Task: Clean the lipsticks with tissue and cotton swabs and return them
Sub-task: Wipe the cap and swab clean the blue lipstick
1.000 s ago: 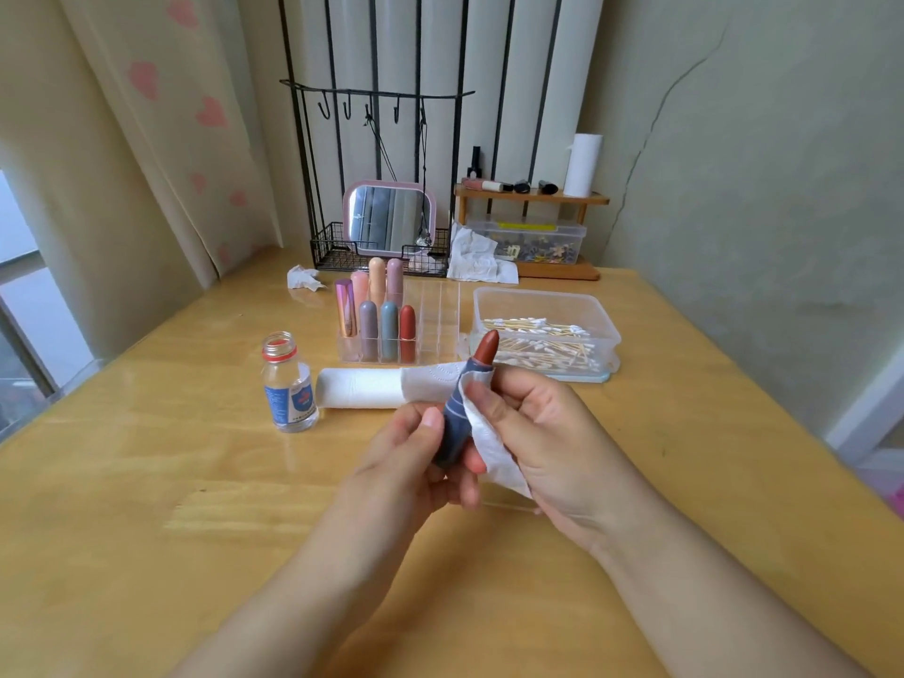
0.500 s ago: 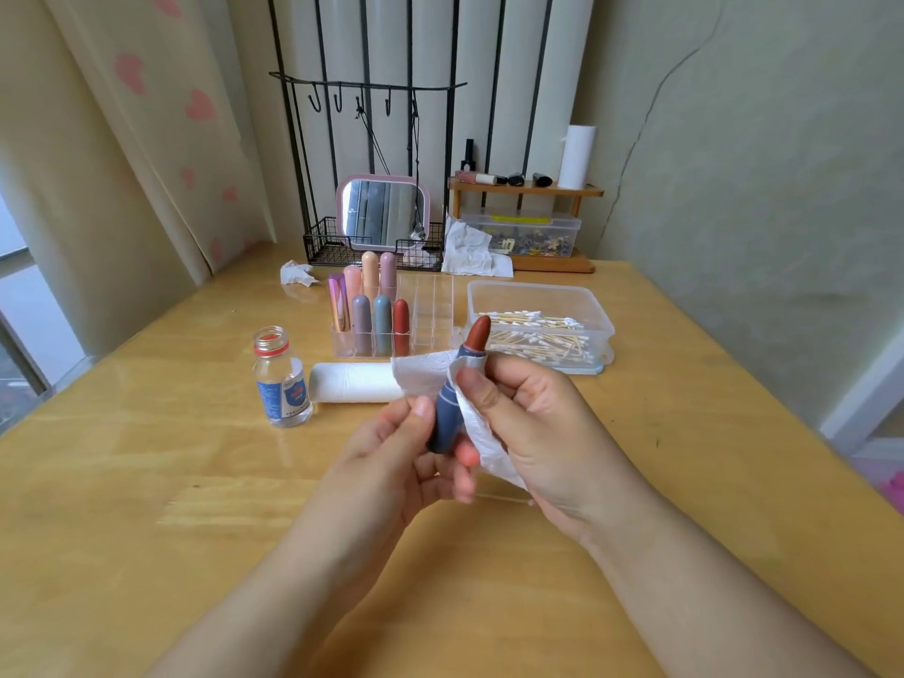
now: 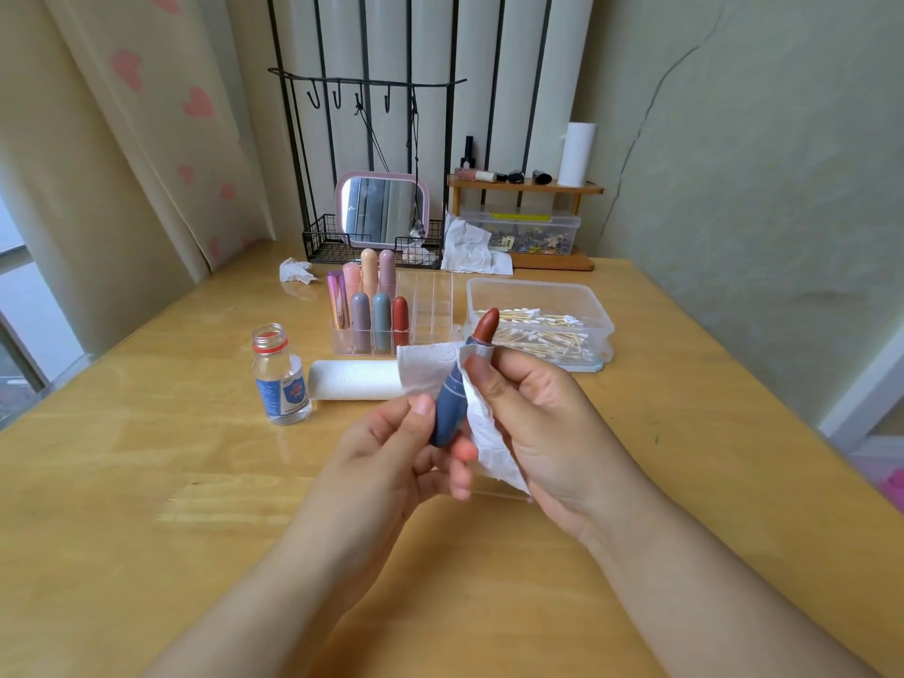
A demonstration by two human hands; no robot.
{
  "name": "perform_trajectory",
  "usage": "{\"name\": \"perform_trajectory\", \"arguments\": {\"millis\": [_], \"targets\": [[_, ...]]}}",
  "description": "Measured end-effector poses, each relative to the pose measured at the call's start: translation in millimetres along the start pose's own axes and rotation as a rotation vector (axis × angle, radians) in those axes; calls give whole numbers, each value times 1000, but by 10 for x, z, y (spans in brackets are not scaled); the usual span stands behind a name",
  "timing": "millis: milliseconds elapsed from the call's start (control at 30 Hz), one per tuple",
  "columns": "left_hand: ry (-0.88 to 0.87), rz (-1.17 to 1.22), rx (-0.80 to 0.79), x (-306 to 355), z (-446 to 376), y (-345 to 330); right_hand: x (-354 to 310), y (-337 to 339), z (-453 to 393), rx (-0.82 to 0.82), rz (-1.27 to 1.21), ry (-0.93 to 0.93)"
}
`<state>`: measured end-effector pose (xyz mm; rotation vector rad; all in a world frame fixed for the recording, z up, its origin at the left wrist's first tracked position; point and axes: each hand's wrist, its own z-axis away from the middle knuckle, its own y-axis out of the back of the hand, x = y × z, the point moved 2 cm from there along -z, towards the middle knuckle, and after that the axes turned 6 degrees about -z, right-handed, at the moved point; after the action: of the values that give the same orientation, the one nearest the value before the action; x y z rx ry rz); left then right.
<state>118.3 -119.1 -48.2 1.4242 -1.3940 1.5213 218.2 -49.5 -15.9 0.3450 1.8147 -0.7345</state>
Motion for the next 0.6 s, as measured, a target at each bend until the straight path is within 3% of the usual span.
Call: {"name": "perform_trajectory", "arguments": {"millis": [167, 400, 600], "targets": [[-115, -39, 78, 9, -15, 48, -13, 5, -2, 20, -7, 13], [-45, -14, 24, -11, -4, -18, -18, 12, 3, 25, 28, 10], [-128, -47, 89, 9, -14, 55, -1, 5, -2, 50, -11, 57]]}}
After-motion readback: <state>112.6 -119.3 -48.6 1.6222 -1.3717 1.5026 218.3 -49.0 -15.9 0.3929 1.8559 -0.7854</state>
